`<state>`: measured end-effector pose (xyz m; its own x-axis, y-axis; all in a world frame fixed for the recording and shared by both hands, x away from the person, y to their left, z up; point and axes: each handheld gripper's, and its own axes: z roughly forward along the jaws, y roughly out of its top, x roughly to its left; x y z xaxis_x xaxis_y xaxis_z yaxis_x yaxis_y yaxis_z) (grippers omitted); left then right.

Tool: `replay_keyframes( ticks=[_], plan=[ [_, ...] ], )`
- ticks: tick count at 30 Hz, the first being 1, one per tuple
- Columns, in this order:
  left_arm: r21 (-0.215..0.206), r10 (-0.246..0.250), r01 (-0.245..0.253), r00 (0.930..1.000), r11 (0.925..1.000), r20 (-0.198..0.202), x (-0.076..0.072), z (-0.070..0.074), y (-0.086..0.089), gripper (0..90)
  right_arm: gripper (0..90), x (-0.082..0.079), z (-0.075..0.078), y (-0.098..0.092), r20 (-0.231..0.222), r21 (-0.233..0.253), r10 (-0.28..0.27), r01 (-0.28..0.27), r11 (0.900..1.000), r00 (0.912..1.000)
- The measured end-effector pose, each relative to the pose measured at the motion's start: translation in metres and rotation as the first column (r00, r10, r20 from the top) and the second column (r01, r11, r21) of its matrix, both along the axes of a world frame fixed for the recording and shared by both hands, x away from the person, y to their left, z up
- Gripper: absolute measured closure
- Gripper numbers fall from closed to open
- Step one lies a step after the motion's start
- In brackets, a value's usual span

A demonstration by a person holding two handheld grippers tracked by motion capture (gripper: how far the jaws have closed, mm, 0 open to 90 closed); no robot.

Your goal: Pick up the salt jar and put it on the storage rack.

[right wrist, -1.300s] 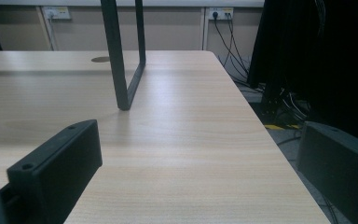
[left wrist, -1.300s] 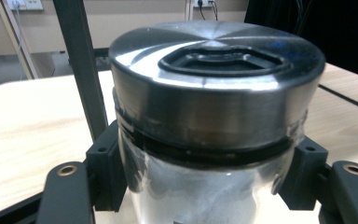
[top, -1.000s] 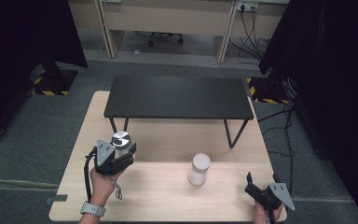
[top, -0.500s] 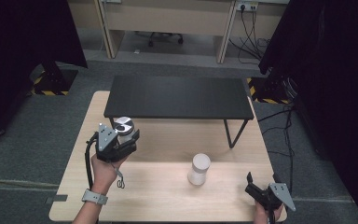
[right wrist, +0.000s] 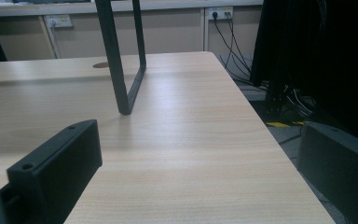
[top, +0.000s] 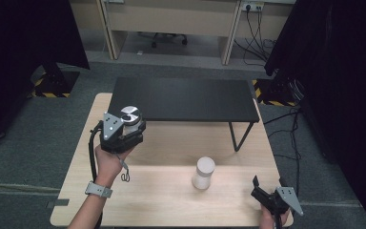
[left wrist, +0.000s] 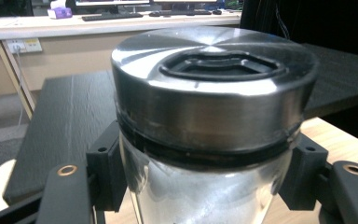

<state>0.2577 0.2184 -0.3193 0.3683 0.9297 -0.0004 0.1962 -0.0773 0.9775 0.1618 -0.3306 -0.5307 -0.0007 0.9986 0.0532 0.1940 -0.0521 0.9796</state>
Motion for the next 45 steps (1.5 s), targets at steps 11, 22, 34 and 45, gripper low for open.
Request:
replay_keyframes(
  ticks=[11,22,34,45],
  plan=[
    [-0.002,0.018,-0.018,0.9998,0.9998,0.008,0.027,0.017,-0.001,30.7,0.3,0.000,0.000,0.000,-0.001,0.011,-0.006,0.006,1.000,1.0000],
    [-0.009,0.029,-0.029,0.9995,0.9995,0.013,0.056,0.022,0.002,30.7,0.3,0.000,0.000,0.002,-0.001,0.009,-0.018,0.018,1.000,0.9998],
    [-0.018,0.027,-0.027,0.9995,0.9995,0.019,0.082,0.026,0.005,30.7,0.3,0.002,0.002,0.004,-0.014,-0.005,-0.022,0.022,1.000,0.9997],
    [-0.027,0.034,-0.034,0.9992,0.9991,0.019,0.102,0.025,0.005,30.8,0.3,0.003,0.003,0.006,-0.018,-0.009,-0.031,0.031,0.999,0.9993]
  ],
)
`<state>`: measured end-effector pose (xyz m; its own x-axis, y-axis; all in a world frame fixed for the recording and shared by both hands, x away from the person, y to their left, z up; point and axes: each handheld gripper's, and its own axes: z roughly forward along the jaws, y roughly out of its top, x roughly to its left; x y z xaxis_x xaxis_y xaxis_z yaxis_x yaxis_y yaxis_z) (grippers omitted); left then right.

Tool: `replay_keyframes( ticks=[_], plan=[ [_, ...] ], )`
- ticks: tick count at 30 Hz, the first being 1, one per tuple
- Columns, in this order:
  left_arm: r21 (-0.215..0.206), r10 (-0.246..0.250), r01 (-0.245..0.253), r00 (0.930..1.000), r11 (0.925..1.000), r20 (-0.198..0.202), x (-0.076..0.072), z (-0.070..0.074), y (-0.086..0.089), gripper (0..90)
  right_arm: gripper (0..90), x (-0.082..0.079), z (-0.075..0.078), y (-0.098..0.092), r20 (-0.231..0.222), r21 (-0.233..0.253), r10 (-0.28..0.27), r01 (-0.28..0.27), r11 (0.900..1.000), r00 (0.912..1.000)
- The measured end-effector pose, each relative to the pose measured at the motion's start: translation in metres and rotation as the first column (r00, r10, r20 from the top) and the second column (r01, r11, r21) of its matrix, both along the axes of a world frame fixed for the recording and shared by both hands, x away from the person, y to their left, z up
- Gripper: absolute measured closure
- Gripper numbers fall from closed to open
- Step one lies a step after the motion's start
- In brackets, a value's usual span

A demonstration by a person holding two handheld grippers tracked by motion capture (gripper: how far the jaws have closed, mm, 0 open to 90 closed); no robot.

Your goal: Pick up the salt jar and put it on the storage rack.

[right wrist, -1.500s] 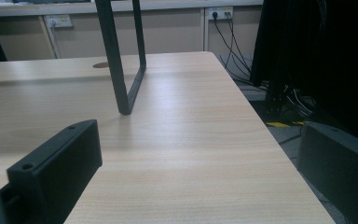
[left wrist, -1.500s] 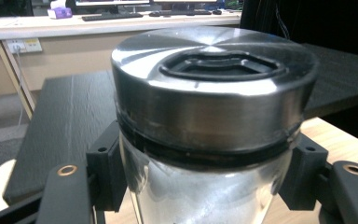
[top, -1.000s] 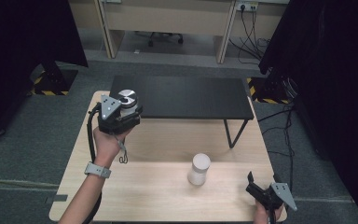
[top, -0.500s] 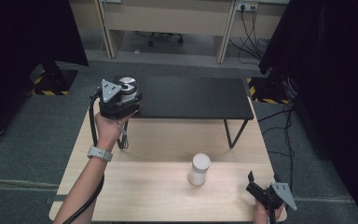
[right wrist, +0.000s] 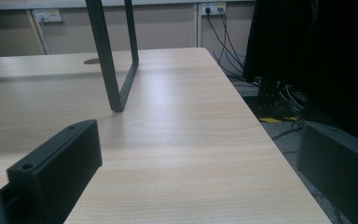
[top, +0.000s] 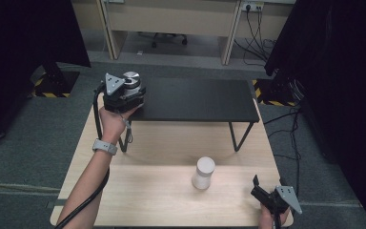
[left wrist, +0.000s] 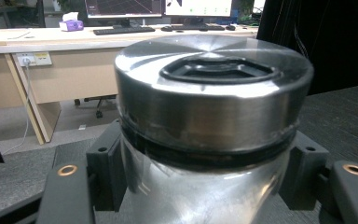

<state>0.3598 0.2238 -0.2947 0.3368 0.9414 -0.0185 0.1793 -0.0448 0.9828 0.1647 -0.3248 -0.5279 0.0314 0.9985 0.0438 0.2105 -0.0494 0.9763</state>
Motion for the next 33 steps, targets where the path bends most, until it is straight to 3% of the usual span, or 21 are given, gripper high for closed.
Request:
replay_keyframes(
  ticks=[10,33],
  plan=[
    [-0.018,0.009,-0.009,0.9999,0.9998,-0.014,0.013,-0.005,0.003,30.8,0.4,0.000,0.000,0.001,-0.001,-0.004,-0.005,0.005,1.000,1.0000],
    [0.028,-0.029,0.029,0.9994,0.9992,-0.020,0.029,-0.008,0.007,30.6,0.3,-0.001,-0.002,0.005,0.010,-0.009,-0.033,0.033,0.999,0.9994]
  ],
)
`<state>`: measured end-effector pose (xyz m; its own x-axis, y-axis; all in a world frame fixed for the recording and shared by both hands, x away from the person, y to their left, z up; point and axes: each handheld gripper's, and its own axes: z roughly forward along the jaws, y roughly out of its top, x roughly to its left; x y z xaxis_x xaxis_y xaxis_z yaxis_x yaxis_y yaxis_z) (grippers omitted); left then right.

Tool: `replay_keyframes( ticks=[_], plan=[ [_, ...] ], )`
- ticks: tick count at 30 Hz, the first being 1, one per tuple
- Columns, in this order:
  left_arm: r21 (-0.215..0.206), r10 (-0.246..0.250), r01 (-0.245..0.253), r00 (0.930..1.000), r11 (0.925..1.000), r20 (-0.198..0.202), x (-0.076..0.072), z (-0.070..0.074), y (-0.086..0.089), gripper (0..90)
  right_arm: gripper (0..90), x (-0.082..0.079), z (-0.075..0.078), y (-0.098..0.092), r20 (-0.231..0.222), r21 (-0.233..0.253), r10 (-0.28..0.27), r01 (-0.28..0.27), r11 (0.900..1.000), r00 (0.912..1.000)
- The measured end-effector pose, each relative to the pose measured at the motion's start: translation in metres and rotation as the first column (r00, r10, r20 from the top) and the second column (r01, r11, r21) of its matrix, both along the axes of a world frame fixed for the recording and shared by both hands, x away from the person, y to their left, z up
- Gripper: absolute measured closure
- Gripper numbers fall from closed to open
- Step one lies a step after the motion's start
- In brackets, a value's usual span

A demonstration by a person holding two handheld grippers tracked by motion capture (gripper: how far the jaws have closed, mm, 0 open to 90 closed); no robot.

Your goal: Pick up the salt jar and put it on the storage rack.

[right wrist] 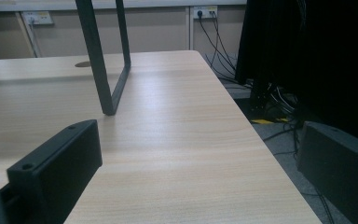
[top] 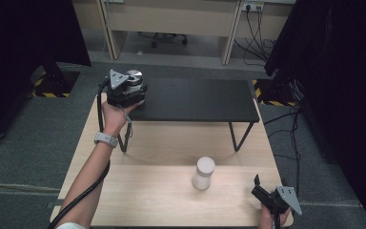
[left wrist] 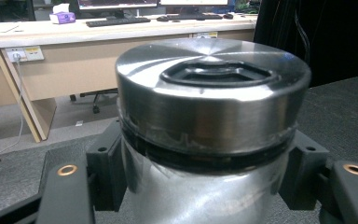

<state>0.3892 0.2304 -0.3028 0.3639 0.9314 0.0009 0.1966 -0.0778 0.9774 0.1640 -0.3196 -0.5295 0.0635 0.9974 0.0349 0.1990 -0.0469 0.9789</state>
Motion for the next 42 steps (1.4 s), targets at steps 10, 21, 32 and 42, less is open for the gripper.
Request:
replay_keyframes(
  ticks=[10,21,32,42],
  plan=[
    [0.009,-0.010,0.009,0.9965,0.9999,0.083,-0.009,-0.006,0.001,22.4,0.3,-0.001,-0.001,0.000,0.006,-0.002,0.001,-0.001,1.000,1.0000],
    [-0.030,0.020,-0.017,0.9968,0.9994,0.077,-0.017,-0.007,-0.001,0.0,0.3,-0.001,-0.001,-0.001,0.007,0.001,0.008,-0.008,1.000,0.9999],
    [-0.045,0.015,-0.011,0.9970,0.9989,0.076,-0.039,-0.012,0.005,0.0,0.3,-0.001,0.000,-0.002,-0.003,-0.001,0.021,-0.021,1.000,0.9998],
    [-0.036,-0.013,0.015,0.9972,0.9992,0.073,-0.070,-0.021,0.018,0.0,0.3,-0.002,0.000,-0.004,0.004,0.019,0.021,-0.021,1.000,0.9998]
  ],
)
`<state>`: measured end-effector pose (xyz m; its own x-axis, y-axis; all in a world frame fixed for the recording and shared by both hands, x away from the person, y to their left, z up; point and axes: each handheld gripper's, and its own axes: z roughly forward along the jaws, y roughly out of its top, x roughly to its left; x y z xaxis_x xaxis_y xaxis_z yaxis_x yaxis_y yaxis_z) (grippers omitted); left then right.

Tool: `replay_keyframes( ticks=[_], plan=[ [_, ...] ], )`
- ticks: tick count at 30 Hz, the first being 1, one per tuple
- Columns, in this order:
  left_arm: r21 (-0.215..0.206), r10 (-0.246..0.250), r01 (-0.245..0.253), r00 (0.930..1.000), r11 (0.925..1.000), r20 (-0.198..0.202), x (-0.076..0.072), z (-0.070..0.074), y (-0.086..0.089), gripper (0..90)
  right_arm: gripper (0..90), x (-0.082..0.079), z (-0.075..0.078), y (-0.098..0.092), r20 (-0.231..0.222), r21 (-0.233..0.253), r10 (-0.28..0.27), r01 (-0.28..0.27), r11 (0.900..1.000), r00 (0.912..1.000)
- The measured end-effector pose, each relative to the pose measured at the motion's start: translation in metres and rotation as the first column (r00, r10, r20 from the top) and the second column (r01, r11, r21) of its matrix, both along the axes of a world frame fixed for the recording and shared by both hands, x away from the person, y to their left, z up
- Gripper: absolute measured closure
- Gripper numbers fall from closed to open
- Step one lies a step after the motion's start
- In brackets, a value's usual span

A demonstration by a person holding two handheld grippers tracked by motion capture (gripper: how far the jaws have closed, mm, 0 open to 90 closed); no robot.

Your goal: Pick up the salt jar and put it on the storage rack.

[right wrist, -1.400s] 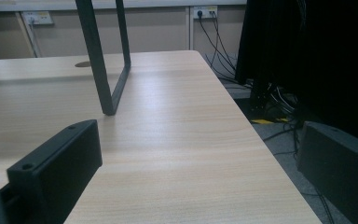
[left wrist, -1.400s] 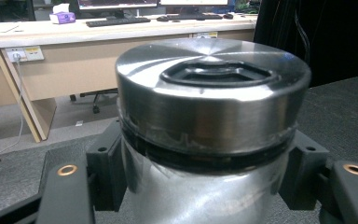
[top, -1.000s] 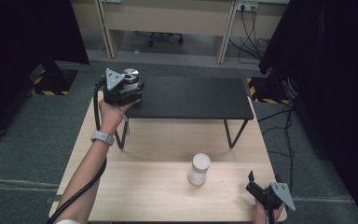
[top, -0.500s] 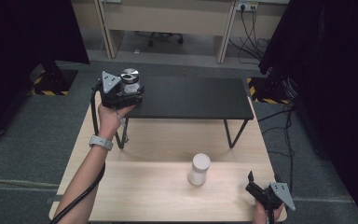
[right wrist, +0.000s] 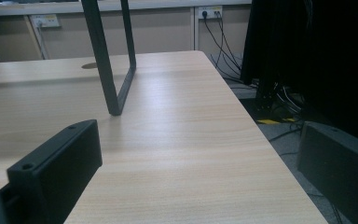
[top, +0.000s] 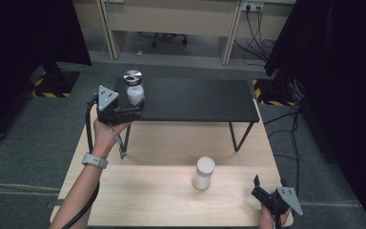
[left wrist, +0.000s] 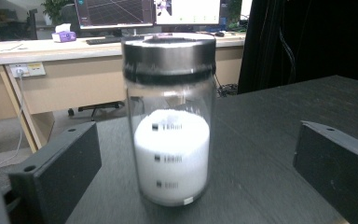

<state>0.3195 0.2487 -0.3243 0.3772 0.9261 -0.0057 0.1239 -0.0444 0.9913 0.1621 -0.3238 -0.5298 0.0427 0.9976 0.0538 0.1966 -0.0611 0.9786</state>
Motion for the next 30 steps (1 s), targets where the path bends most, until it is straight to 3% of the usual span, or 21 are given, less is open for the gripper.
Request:
replay_keyframes(
  ticks=[4,10,12,15,30],
  plan=[
    [-0.011,0.015,-0.015,0.9999,0.9998,-0.005,-0.015,-0.007,0.006,0.0,0.3,0.000,0.001,-0.001,-0.006,-0.002,0.007,-0.007,1.000,1.0000],
    [-0.072,0.065,-0.066,0.9977,0.9952,-0.020,-0.040,-0.030,0.016,0.0,0.3,0.000,0.001,-0.002,-0.005,0.002,0.011,-0.011,1.000,0.9999],
    [-0.069,0.085,-0.086,0.9961,0.9939,-0.026,-0.048,-0.035,0.018,0.0,0.3,0.000,0.000,-0.002,-0.003,0.003,0.013,-0.013,1.000,0.9999],
    [-0.030,0.101,-0.102,0.9946,0.9944,-0.023,-0.059,-0.042,0.020,0.0,0.3,0.000,0.001,-0.002,-0.005,0.001,0.016,-0.016,1.000,0.9999],
    [-0.041,0.128,-0.131,0.9904,0.9906,-0.052,-0.089,-0.078,0.036,0.0,0.3,0.001,0.002,-0.002,-0.015,-0.023,0.036,-0.036,0.999,0.9992]
  ],
)
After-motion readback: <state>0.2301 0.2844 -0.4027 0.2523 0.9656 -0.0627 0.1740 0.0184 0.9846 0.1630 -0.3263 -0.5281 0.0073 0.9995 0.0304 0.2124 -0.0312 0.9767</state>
